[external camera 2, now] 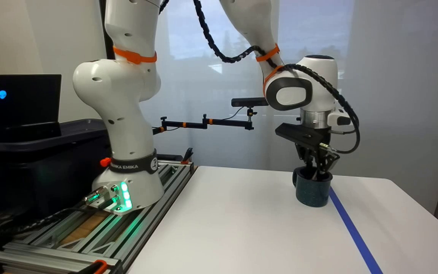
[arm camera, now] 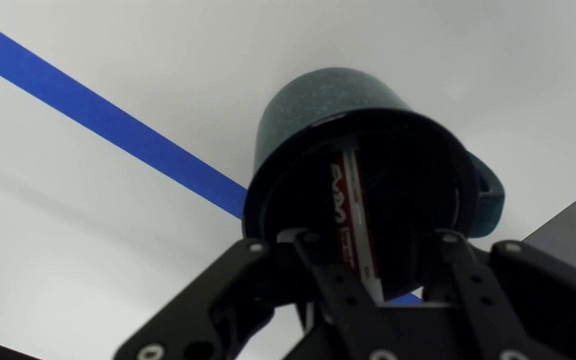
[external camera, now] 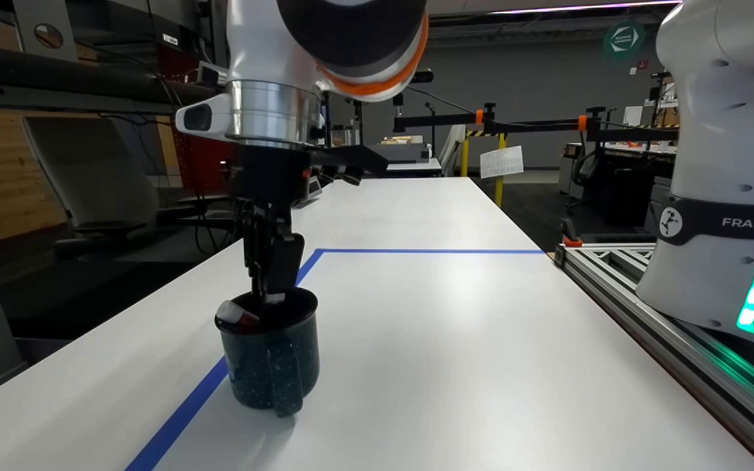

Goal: Remove the marker from the cup

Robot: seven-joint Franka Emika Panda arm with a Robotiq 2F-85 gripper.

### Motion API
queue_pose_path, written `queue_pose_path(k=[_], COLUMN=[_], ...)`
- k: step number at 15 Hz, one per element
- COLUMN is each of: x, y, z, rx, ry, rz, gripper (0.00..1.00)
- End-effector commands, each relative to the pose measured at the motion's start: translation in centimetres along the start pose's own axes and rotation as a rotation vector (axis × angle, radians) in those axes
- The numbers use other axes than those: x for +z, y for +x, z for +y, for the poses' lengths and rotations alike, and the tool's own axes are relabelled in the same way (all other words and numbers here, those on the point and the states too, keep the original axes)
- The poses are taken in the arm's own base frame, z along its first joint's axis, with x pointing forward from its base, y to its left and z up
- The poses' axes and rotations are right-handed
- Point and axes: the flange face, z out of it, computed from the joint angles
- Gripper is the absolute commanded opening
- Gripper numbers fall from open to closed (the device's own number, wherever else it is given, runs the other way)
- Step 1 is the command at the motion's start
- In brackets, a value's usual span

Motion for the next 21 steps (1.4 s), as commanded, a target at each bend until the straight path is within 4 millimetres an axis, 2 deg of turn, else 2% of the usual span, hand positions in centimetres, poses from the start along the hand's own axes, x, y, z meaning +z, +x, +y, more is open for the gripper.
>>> queue_pose_path(k=[1,2,3,5,7,12,15,16,17,21], x=[0.3,0.5,0.8,1.2,0.8,-4.4,-5.9,-6.0,-6.2,-5.9], y=[-0.1,-0.1,-0.1,0.1,0.4,1.1,1.1,1.0,1.0,0.8], z=[0.2,0.2,0.1,0.0,-0.2,-0.6,0.1,0.2,0.3,0.4], rx=[-0.022,-0.022,-0.021,-0.026,-0.034,-0.046,-0.033,-0.03,-0.028,-0.033], ry=[-0.014,-0.009,0.0,0.019,0.027,0.02,0.014,0.01,0.013,0.012], rz=[0.003,0.003,0.001,-0.001,0.004,0.068,0.094,0.095,0.099,0.089], gripper=[0.25,0.19,0.22,0.0,0.03,0.0,0.0,0.26,0.26,0.56])
